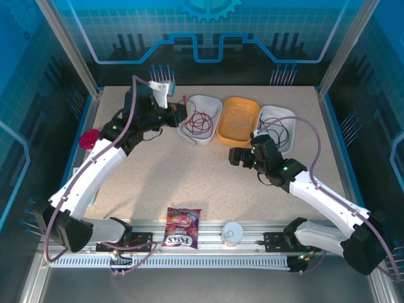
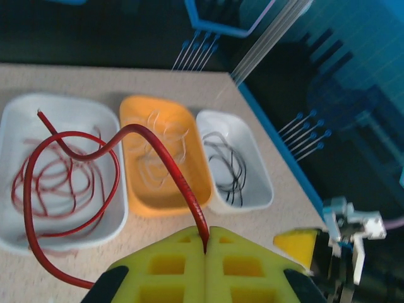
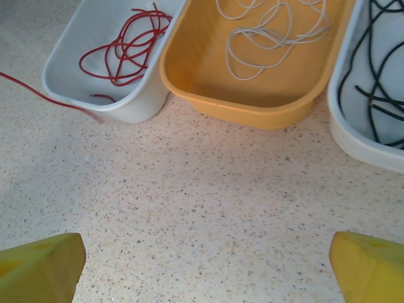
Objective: Untangle the cables
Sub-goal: Place the cable into the container.
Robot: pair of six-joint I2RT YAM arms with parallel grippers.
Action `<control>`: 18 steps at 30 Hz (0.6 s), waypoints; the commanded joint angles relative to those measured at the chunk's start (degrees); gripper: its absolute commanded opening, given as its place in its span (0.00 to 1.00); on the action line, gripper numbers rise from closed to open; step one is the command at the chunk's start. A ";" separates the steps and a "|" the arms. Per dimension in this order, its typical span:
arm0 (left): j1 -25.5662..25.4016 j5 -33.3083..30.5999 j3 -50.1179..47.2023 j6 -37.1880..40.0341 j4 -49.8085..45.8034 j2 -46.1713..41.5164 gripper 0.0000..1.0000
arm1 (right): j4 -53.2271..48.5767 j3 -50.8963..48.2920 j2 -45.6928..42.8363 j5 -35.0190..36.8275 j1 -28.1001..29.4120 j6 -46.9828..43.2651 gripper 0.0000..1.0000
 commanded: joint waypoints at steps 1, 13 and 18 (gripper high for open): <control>0.93 1.62 6.60 2.76 0.71 3.39 0.00 | -3.73 0.50 -2.65 3.97 0.54 1.16 1.00; 3.63 -0.41 19.36 3.81 -0.47 13.88 0.00 | -6.85 -0.56 -6.36 7.06 0.56 2.55 1.00; 3.90 -0.77 20.54 4.38 -1.41 17.10 0.00 | -8.30 -0.73 -7.73 8.28 0.56 2.92 1.00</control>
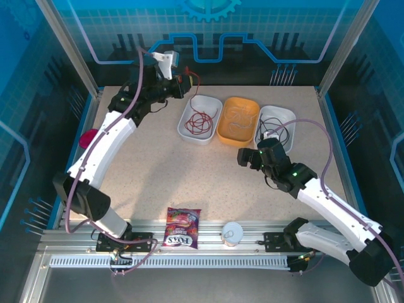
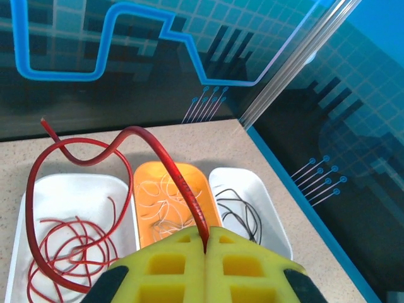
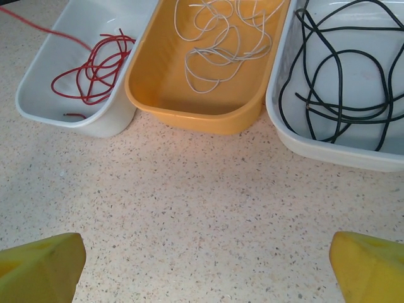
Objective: Untangle the cables
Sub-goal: Place the cable into the container.
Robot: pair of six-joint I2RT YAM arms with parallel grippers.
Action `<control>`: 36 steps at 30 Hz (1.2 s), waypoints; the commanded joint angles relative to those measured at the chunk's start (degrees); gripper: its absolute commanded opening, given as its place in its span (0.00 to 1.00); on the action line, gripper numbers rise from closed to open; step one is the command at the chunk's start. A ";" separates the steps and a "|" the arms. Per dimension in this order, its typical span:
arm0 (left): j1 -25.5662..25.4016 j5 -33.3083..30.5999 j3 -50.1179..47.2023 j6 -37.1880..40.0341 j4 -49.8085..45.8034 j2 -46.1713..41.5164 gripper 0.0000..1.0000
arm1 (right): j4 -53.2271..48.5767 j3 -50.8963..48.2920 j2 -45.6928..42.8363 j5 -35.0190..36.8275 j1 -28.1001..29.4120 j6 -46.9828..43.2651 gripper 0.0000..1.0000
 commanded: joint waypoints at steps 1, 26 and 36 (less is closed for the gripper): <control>0.53 -0.85 2.30 1.82 -1.78 1.85 0.00 | -2.21 -0.68 -1.70 2.46 0.56 1.24 1.00; -3.03 -2.07 10.06 -1.94 -7.06 30.24 0.00 | -7.34 0.17 -3.83 6.67 0.48 4.36 1.00; -3.07 0.21 17.60 -1.82 -9.37 40.01 0.00 | -7.48 0.55 -4.22 7.00 0.48 4.27 1.00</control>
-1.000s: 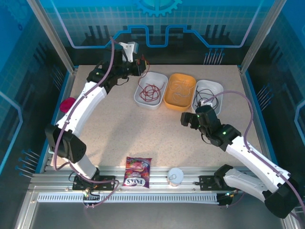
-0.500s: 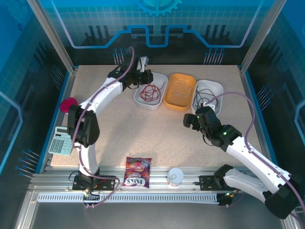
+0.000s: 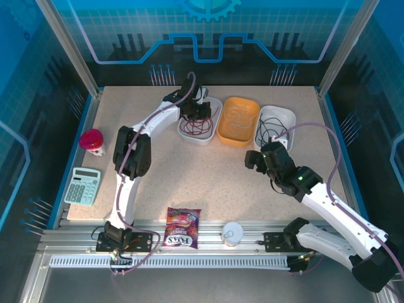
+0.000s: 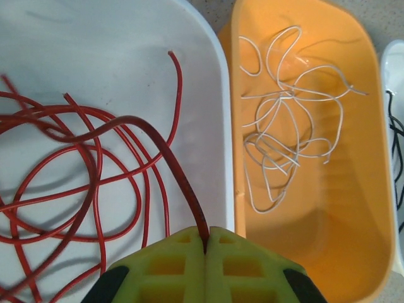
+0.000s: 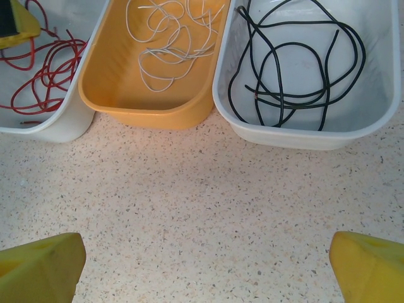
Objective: Untangle the cables
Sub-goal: Place the cable into the container.
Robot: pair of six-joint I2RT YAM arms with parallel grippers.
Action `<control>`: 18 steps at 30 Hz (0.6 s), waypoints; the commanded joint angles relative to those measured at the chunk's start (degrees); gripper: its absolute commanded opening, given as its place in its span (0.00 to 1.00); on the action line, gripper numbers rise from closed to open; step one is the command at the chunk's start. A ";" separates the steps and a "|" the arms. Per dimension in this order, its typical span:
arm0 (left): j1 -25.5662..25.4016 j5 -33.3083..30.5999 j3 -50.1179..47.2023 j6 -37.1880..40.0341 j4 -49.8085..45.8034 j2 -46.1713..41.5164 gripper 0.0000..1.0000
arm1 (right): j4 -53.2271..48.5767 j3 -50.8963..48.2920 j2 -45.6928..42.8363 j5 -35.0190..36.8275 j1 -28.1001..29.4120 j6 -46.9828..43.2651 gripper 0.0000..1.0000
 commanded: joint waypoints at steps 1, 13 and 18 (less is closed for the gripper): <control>-0.02 1.72 3.78 -0.97 -1.87 2.84 0.00 | -0.91 0.83 -0.77 1.56 0.48 0.98 1.00; 0.27 1.22 18.59 -0.95 -4.71 15.16 0.00 | -1.31 0.87 -0.86 1.77 0.48 0.99 1.00; 1.14 0.93 24.05 -2.26 -4.35 19.16 0.00 | -1.44 0.61 -0.81 2.26 0.45 1.00 1.00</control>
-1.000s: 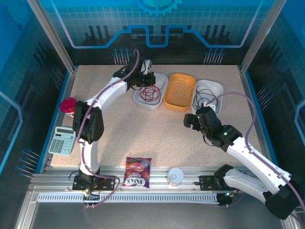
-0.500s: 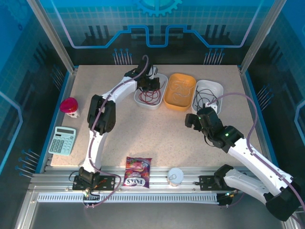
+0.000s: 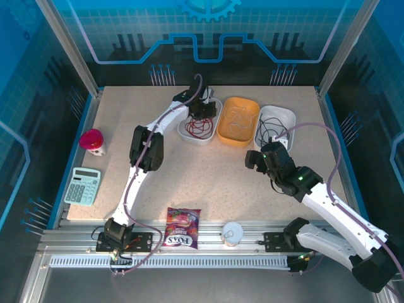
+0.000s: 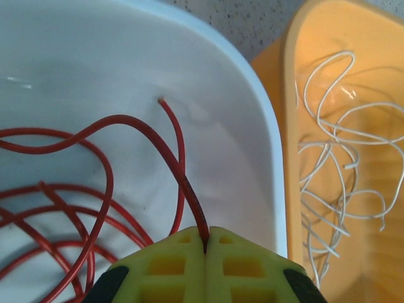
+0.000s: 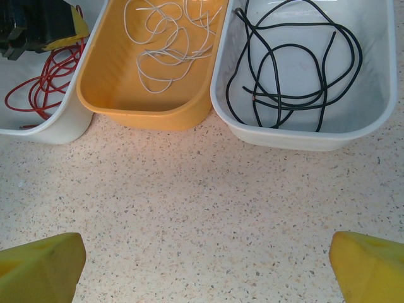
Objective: Untangle the cables
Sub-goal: Place the cable into the container.
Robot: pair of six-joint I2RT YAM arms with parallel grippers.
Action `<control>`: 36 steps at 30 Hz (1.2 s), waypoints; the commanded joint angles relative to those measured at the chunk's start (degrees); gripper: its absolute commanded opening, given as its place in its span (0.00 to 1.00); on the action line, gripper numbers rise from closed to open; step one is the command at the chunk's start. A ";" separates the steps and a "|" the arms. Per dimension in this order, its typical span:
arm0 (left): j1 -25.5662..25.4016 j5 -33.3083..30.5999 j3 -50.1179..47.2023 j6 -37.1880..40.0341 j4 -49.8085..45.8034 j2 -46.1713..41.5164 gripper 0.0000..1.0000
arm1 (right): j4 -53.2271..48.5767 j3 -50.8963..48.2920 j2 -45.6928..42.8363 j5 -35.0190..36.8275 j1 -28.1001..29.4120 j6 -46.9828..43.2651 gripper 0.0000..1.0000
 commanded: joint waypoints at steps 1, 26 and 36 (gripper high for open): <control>1.00 0.85 4.32 -2.12 -0.88 2.46 0.00 | -1.38 0.64 -0.58 2.05 0.40 0.98 1.00; 2.27 3.80 17.73 -10.90 13.84 13.91 0.10 | -1.55 2.88 3.79 1.70 0.30 -0.13 1.00; 2.37 3.96 18.08 -10.61 12.81 12.63 0.18 | -1.38 3.56 4.90 1.25 0.30 -0.15 1.00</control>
